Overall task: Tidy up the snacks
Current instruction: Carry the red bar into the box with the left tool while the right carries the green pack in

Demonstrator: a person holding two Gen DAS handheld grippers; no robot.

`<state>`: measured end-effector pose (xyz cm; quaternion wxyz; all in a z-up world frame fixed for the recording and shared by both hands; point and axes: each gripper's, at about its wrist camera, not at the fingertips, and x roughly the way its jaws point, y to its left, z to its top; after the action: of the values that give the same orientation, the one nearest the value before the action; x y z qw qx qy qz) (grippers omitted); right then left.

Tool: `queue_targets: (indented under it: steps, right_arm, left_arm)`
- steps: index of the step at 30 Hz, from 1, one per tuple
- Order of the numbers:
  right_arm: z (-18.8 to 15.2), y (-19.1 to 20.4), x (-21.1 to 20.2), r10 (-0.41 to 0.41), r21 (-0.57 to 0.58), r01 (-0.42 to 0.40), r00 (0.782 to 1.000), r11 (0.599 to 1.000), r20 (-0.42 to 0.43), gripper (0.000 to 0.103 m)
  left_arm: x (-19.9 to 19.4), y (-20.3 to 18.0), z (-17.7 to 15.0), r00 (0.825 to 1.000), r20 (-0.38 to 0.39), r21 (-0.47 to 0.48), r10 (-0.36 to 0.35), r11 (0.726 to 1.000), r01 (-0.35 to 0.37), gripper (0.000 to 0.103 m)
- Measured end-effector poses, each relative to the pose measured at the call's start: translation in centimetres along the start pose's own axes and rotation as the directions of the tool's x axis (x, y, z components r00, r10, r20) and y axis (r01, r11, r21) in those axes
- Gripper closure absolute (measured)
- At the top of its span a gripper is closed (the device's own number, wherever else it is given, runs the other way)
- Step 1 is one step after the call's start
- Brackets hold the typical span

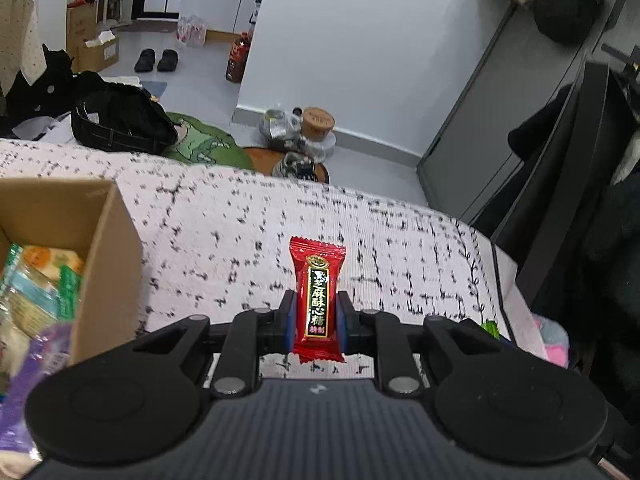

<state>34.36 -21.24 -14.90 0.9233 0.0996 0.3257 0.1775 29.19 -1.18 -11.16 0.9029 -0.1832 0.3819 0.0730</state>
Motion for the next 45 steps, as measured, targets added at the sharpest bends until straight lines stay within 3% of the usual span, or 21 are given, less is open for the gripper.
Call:
queue_targets:
  steps: [19, 30, 45]
  right_arm:
    - [2.0, 6.1, -1.4, 0.165, -0.036, -0.163, 0.984, 0.986, 0.074, 0.082]
    - [1.9, 10.1, -1.3, 0.271, -0.097, -0.264, 0.960, 0.960, 0.070, 0.084]
    - [1.2, 15.0, -1.1, 0.358, -0.157, -0.350, 0.933, 0.924, 0.029, 0.084]
  left_arm:
    - [-6.5, 4.0, 2.7, 0.993, 0.115, -0.048, 0.018, 0.999, -0.012, 0.084]
    - [-10.6, 9.1, 3.7, 0.979, 0.169, -0.117, 0.113, 0.989, -0.094, 0.084]
    - [-11.8, 14.4, 3.1, 0.971, 0.128, -0.168, 0.203, 0.969, -0.180, 0.084]
